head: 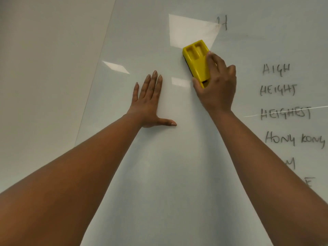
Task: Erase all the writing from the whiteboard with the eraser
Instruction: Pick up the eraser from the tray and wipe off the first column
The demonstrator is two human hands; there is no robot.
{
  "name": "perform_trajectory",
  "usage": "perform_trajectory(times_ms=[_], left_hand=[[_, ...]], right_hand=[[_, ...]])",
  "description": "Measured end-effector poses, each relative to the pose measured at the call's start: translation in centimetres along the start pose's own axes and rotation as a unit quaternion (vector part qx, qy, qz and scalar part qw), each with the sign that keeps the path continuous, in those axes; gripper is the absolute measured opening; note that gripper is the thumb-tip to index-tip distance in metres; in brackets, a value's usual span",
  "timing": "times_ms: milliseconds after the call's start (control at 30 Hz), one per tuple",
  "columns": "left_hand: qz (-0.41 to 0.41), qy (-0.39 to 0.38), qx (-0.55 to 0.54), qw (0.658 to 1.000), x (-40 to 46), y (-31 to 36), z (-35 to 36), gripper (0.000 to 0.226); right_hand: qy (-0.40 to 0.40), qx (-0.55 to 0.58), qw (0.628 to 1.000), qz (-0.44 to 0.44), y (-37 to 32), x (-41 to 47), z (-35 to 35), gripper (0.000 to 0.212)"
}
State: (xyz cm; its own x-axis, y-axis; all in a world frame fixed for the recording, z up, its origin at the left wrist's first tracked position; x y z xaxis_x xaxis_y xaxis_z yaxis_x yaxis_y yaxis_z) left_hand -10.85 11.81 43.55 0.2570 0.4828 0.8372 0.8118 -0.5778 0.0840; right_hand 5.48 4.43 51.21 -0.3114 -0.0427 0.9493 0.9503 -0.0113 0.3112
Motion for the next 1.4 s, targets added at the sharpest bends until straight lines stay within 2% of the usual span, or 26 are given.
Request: perform_trajectory(times_ms=[200, 333, 400, 533, 633, 767, 867, 967, 1100, 1267, 1333, 1400], left_hand=[[0.001, 0.018, -0.007, 1.000, -0.2, 0.0, 0.0, 0.133], [0.003, 0.025, -0.006, 1.000, -0.3, -0.2, 0.2, 0.134], [0.003, 0.024, -0.005, 1.000, -0.2, -0.3, 0.2, 0.134], [-0.001, 0.018, -0.011, 1.000, -0.3, -0.2, 0.1, 0.134], [-0.002, 0.006, -0.007, 1.000, -0.3, -0.1, -0.1, 0.134], [-0.006, -0.031, 0.008, 0.999, 0.0, -0.1, -0.5, 0.137], [-0.010, -0.060, 0.019, 0.998, 0.0, -0.1, -0.9, 0.141], [-0.009, -0.072, 0.022, 0.997, 0.0, -0.1, -1.1, 0.142], [-0.008, -0.071, 0.026, 0.997, 0.0, -0.2, -1.0, 0.142], [-0.013, -0.074, 0.032, 0.997, 0.0, 0.0, -1.1, 0.140], [-0.014, -0.076, 0.031, 0.997, 0.0, 0.0, -1.1, 0.140], [-0.012, -0.076, 0.028, 0.997, -0.1, -0.1, -1.2, 0.141]], right_hand=[[-0.023, 0.003, 0.994, -0.107, -2.2, -1.7, 0.9, 0.065], [-0.044, -0.001, 0.984, -0.173, 0.0, -3.1, -0.1, 0.065], [-0.042, -0.005, 0.984, -0.173, 1.6, -2.8, -0.8, 0.064], [-0.020, -0.023, 0.995, -0.100, 4.7, -0.8, -2.2, 0.064], [0.016, -0.015, 1.000, 0.003, 5.9, 1.1, -3.1, 0.056], [0.063, -0.027, 0.989, 0.132, 5.7, 4.3, -3.0, 0.051], [0.072, -0.026, 0.982, 0.172, 4.0, 6.5, -1.8, 0.052], [0.058, -0.015, 0.990, 0.129, 1.4, 7.5, 0.1, 0.053], [0.051, -0.003, 0.999, -0.005, -2.0, 6.2, 2.3, 0.051], [0.025, 0.016, 0.990, -0.137, -2.9, 4.0, 2.6, 0.050], [0.018, -0.013, 0.985, -0.172, -2.1, 4.5, 2.2, 0.049], [0.014, -0.033, 0.985, -0.166, -0.9, 5.6, 1.7, 0.051]])
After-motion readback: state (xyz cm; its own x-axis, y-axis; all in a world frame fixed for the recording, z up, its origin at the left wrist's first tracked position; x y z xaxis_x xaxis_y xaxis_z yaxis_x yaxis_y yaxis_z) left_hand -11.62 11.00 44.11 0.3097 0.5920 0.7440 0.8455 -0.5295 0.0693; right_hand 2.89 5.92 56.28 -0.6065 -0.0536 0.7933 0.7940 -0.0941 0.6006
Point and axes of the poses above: each hand's wrist, its own x-axis towards the middle knuckle, its own z-axis out of the palm, y = z × x, the point moved 1 cm from there along x, towards the middle knuckle, and after that the axes turned 4 degrees about -z, right-handed, at the moved point
